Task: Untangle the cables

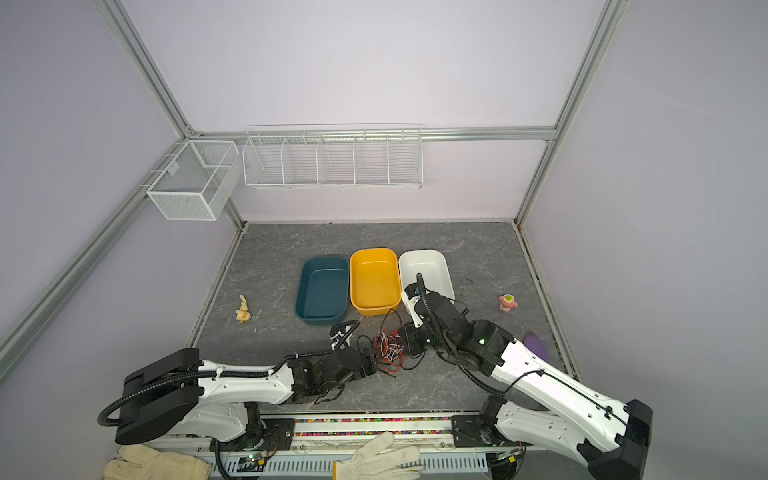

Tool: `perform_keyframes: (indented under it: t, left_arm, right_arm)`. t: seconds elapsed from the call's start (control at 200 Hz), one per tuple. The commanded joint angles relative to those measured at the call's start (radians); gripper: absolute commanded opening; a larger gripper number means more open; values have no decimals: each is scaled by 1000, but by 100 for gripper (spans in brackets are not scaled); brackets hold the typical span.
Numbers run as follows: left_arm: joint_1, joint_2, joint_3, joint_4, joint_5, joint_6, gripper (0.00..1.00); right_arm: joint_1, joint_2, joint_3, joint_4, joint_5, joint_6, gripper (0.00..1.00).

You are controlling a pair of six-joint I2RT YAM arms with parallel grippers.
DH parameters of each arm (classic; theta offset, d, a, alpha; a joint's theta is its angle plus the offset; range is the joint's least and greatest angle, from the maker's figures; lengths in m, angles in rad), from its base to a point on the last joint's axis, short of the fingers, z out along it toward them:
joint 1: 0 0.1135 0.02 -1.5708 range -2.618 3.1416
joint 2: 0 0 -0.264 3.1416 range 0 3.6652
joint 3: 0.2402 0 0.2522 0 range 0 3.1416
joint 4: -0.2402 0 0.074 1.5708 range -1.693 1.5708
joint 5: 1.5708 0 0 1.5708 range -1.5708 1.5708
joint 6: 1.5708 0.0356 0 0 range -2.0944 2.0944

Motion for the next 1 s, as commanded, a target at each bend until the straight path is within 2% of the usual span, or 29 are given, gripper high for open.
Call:
perform_keyframes:
  t: [0.0,0.425,0.995]
  left_arm:
    - [-4,-8,-13,9,-25,-25,88]
    - [-4,-25,-35,12,-24,-31,89]
    - [-4,-73,-70,-6,-40,-41,89]
  right_arm:
    - [10,-34,43,-53,19,-26,7]
    - [16,-73,235,-166,50,-77,7]
    - [17,-17,544,-277,24,-148,7]
